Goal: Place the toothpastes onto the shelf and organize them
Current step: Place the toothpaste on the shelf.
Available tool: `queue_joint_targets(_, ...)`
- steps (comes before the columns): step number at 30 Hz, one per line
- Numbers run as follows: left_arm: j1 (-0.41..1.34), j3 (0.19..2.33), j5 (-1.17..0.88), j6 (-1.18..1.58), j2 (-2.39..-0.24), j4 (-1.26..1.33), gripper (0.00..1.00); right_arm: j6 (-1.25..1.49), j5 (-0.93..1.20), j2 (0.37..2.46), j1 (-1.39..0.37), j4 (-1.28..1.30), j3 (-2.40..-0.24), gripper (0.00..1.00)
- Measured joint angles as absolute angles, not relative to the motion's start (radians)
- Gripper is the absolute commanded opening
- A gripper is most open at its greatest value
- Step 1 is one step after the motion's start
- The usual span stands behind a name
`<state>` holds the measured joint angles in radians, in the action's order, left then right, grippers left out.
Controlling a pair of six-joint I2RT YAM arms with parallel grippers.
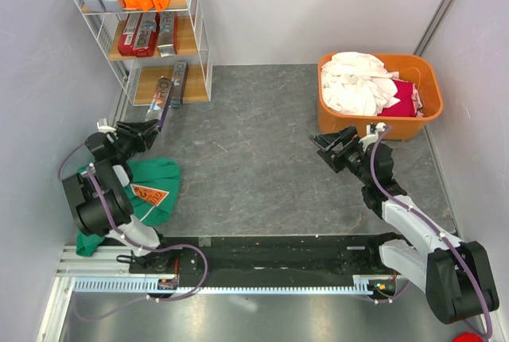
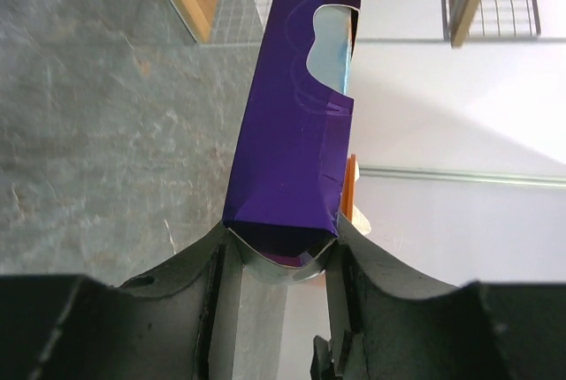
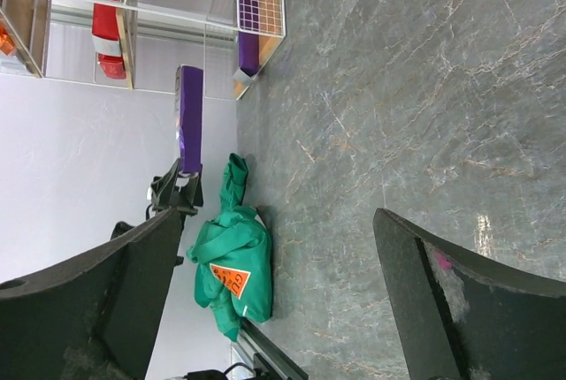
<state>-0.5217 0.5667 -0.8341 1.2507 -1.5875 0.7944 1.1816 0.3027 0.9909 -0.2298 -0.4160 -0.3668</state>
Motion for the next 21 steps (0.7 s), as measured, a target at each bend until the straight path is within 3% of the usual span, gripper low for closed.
queue_joint_targets(21, -0.424, 0.998, -0.622, 1.239, -1.926, 0.622, 0.21, 1.171, 0.348, 1.030, -0.230, -0.418, -0.371, 0.98)
